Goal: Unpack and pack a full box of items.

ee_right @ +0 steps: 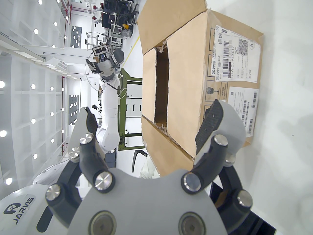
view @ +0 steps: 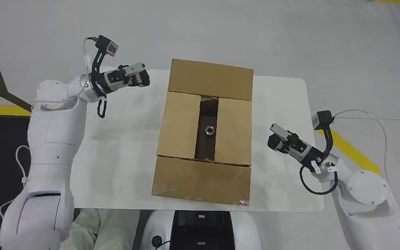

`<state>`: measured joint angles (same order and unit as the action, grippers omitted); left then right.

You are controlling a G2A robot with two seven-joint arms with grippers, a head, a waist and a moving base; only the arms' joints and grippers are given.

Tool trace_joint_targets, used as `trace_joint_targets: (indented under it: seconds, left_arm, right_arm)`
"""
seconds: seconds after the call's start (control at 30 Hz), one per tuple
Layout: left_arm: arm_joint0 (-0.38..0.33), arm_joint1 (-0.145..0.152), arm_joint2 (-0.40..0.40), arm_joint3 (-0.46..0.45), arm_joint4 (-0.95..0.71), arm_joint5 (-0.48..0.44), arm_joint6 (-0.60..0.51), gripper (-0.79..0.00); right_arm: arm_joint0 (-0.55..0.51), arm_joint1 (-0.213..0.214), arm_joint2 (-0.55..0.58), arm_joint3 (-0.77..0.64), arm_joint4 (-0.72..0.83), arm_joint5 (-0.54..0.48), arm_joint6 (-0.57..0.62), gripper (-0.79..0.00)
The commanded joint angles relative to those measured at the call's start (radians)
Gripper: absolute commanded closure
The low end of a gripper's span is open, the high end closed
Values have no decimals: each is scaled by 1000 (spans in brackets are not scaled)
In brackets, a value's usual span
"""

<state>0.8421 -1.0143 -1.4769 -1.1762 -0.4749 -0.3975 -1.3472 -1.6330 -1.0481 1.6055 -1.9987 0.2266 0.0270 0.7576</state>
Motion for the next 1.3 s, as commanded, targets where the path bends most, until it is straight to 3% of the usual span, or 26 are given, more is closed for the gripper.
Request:
trace_joint_targets:
  seconds: [0.0,0.23,0.53,1.07,1.27]
  left_arm:
    - [27,11,-36,-11,-11,13,-43,-785]
    - [34,42,-79,-21,51,32,-108,-785]
    - [-9,73,-80,-4,86,29,-104,-785]
    - [-12,75,-78,1,84,28,-103,-785]
    - [-12,75,-78,1,84,28,-103,-785]
  right_arm:
    - [0,0,0,0,0,0,0,-785]
    - [0,0,0,0,0,0,0,-785]
    - [0,0,0,0,0,0,0,-785]
    - [0,0,-3,-3,-4,1,-9,-785]
    - [20,1,-28,-51,-3,47,6,-785]
